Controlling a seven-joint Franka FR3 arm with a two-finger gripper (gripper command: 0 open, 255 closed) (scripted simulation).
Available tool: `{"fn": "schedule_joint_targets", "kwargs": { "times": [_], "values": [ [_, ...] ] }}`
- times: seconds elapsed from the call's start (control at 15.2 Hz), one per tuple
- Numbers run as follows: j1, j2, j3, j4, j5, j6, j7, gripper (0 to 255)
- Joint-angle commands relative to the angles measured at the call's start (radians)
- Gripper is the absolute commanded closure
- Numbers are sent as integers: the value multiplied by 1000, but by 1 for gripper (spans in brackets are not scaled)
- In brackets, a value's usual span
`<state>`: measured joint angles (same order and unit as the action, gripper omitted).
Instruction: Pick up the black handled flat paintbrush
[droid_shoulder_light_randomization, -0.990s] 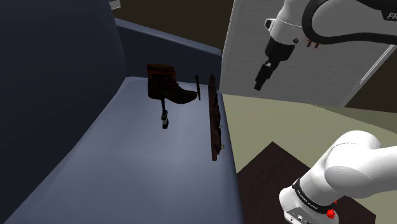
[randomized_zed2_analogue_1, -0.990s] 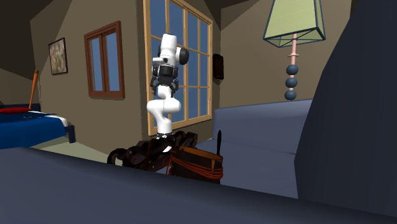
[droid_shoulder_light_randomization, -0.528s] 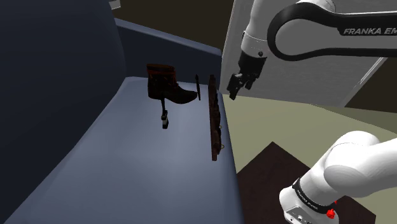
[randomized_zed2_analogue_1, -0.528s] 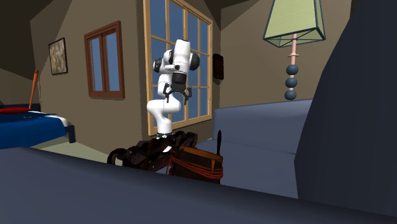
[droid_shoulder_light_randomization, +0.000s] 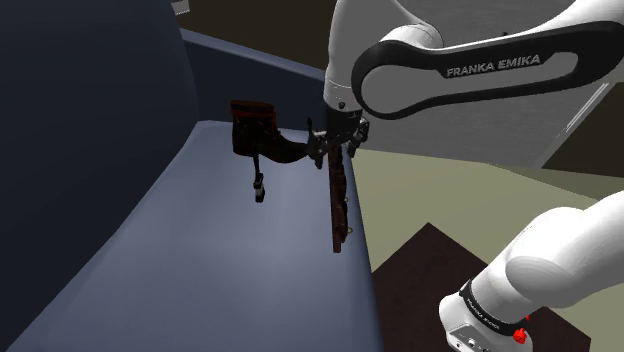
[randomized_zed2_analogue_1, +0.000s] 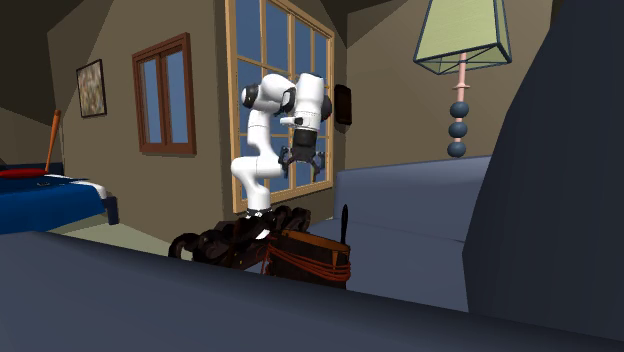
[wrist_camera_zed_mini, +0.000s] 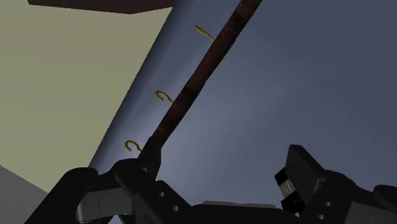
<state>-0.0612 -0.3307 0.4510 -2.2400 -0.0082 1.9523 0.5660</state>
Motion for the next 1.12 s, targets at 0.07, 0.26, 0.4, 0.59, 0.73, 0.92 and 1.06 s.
{"fn": "schedule_joint_targets", "kwargs": {
  "times": [0.07,0.26,0.4,0.59,0.73,0.92,1.06],
  "values": [
    [-23,131,59,74,-43,34,156,0],
    [-33,270,100,167,-108,49,310,0],
    [-28,367,115,237,-159,50,411,0],
    [1,513,115,355,-235,39,551,0],
    [29,607,103,442,-278,25,633,0],
    [80,746,73,587,-329,-4,735,0],
    [117,836,48,694,-353,-28,791,0]
  ]
}}
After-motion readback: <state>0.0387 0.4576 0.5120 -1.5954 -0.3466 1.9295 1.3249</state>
